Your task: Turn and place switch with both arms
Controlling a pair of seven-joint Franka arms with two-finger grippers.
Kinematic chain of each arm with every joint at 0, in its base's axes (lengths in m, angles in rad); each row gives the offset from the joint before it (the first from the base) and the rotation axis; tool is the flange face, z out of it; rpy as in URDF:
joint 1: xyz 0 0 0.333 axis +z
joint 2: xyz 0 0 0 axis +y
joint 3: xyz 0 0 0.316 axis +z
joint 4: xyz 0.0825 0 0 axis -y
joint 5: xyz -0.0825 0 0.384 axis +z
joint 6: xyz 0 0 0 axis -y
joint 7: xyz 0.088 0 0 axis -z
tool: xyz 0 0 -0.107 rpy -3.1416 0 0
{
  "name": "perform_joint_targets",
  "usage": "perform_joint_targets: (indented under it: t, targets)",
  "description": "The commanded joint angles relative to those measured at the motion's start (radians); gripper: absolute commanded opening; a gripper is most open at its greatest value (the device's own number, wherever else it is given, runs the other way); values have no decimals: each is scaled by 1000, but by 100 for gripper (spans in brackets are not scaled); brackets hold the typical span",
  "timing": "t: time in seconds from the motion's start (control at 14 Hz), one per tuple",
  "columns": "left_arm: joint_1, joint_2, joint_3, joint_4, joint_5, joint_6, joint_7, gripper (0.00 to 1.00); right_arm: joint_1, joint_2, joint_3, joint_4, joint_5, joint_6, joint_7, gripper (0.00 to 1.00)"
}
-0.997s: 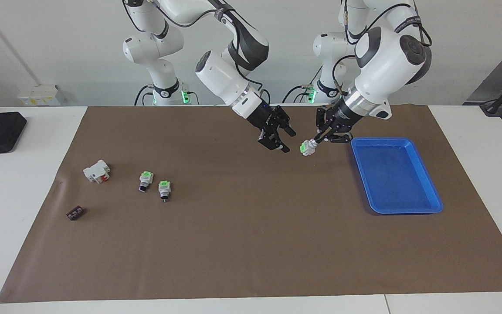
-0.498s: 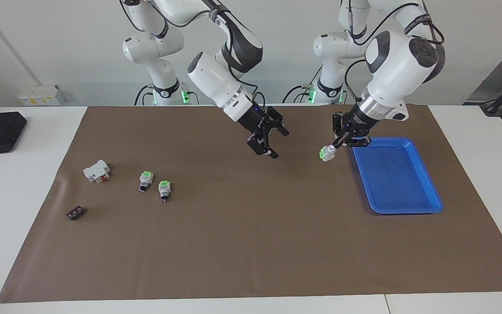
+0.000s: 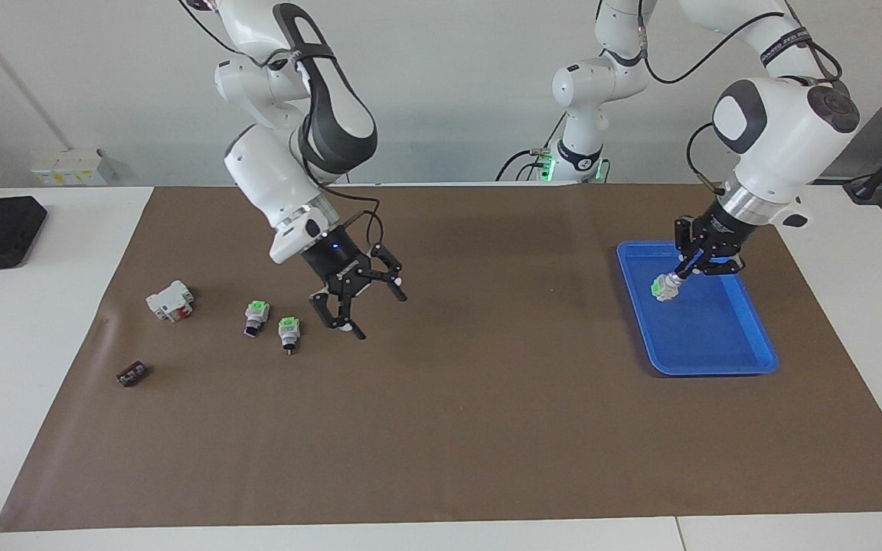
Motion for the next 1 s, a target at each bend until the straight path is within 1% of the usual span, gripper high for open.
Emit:
perform_joint_targets:
  t: [0.0,0.14,0.28,0.43,0.57,0.64,0.71,0.93]
  targets:
    - [86,-48,-9,-114,20,110,208,0,-80,-10,13,-17,-28,-7,18,100]
    - [138,-44,-10,-175,77,215,316,0,-141,-8,5,-15,-77,-4,39,100]
    - [170,-35,-10,-217,103,286,424,0,-210,-7,2,-14,-174,-7,108,100]
    - [197,-35,-10,-232,139,306,537,0,-249,-2,2,-12,-328,-15,195,100]
    - [210,-35,-10,-239,185,308,637,0,-278,-2,-6,3,-516,-47,290,100]
    - [212,-35,-10,-240,212,308,696,0,-296,-2,-6,17,-631,-80,344,100]
    - [213,-36,-9,-246,216,308,759,0,-312,-2,-7,35,-720,-114,395,100]
    - [230,-38,-10,-257,227,316,940,0,-318,-4,-10,78,-940,-206,556,100]
